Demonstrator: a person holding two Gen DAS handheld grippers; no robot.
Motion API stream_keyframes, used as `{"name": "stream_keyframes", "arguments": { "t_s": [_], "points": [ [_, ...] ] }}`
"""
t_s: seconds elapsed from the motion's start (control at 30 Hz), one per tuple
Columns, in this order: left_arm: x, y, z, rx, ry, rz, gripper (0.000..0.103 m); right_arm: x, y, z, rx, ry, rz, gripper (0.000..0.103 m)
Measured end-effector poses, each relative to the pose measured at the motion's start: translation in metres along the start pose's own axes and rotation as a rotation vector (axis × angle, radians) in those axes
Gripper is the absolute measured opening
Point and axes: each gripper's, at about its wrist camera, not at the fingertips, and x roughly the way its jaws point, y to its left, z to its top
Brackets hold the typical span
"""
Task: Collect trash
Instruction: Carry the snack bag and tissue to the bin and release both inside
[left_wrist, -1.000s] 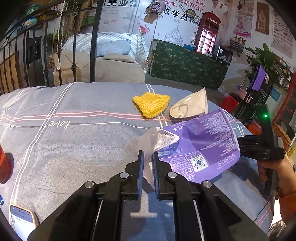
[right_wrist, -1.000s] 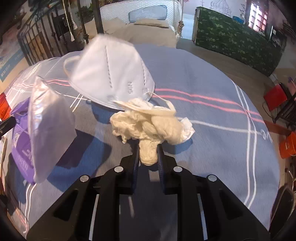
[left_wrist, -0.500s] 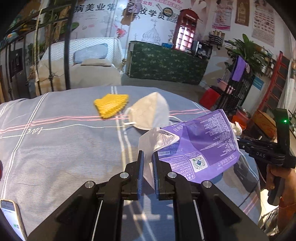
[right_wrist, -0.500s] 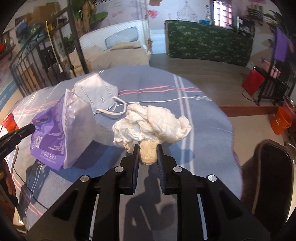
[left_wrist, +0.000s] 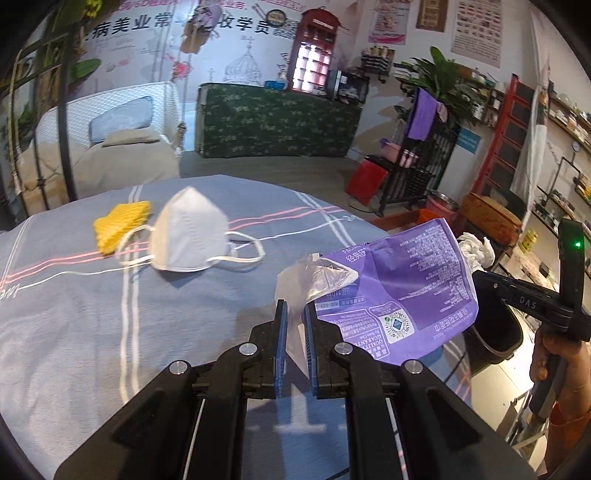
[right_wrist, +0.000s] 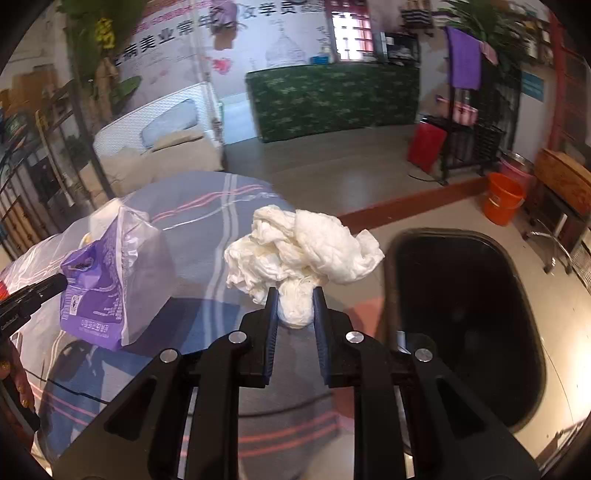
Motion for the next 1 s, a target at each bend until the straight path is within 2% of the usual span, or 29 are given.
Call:
{"name": "stream_keyframes", "arguments": {
  "t_s": [0.33, 0.6, 0.7, 0.77, 0.87, 1.0],
  "points": [
    [0.041, -0.081, 0.01, 0.13, 0.029, -0.133, 0.01, -0.003, -0.078, -0.024, 0.121, 0.019, -0.163, 0.019],
    [0.065, -0.133, 0.012, 0.216, 0.054, -0.185, 0.01, 0.015, -0.123, -0.045, 0.204, 0.074, -0.217, 0.02],
    [0.072, -0.147, 0.012, 0.248, 0.061, -0.194, 0.01, 0.024, -0.131, -0.051, 0.222, 0.09, -0.24, 0.03],
    [0.078, -0.153, 0.013, 0.259, 0.069, -0.202, 0.01, 0.029, -0.136, -0.055, 0.233, 0.1, -0.237, 0.045],
    [0.084, -0.162, 0.013, 0.275, 0.078, -0.205, 0.01, 0.024, -0.141, -0.058, 0.239, 0.079, -0.258, 0.051],
    [0.096, -0.173, 0.015, 0.29, 0.093, -0.205, 0.01, 0.012, -0.155, -0.06, 0.258, 0.059, -0.302, 0.053]
  ]
}}
